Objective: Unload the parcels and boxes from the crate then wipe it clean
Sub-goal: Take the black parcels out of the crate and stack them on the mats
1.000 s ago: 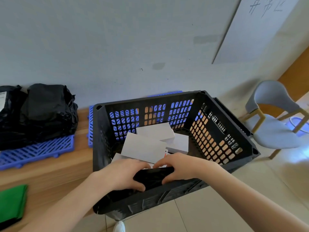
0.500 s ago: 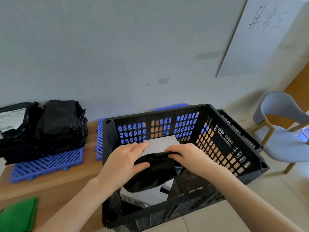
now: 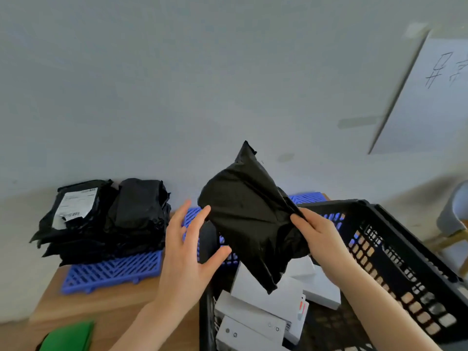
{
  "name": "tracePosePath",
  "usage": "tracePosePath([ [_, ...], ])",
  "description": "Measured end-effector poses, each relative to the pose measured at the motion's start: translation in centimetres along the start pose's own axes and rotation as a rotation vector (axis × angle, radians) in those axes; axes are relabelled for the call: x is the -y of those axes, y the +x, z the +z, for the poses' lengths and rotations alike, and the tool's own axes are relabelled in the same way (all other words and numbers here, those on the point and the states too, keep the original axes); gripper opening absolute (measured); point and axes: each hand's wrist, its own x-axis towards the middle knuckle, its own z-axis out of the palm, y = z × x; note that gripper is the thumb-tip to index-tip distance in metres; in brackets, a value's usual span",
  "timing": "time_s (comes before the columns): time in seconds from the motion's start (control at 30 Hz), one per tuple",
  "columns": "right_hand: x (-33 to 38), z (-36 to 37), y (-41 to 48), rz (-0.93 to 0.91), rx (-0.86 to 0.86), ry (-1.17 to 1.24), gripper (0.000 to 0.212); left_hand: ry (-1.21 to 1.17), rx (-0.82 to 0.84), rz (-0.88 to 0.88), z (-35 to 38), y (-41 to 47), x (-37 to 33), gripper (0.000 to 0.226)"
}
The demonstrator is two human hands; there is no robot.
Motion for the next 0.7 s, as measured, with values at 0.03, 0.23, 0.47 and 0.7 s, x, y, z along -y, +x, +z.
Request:
tracePosePath([
  [0.03,0.1,1.0,0.3,0.009,-0.001,0.036,0.021,-0.040,0.017,-0.033,0.0,0.0,0.5,0.071],
  [0.23,1.2,9.6,4.0,0.057,0.007,0.178,0.025,-0.199,0.124,-0.122,-2.0,1.4,5.6,0.081],
  [0.47,2.6,20.8,9.1,0.122,0.125,0.223,0.026,-0.177,0.067,-0.214,-6.2,4.4,13.7,0.076],
  [0.7,1.6,32.2,13.3,0.157,0.212,0.048,0.025,0.019,0.015,-0.330,-9.9,6.1,24.0,0.071],
])
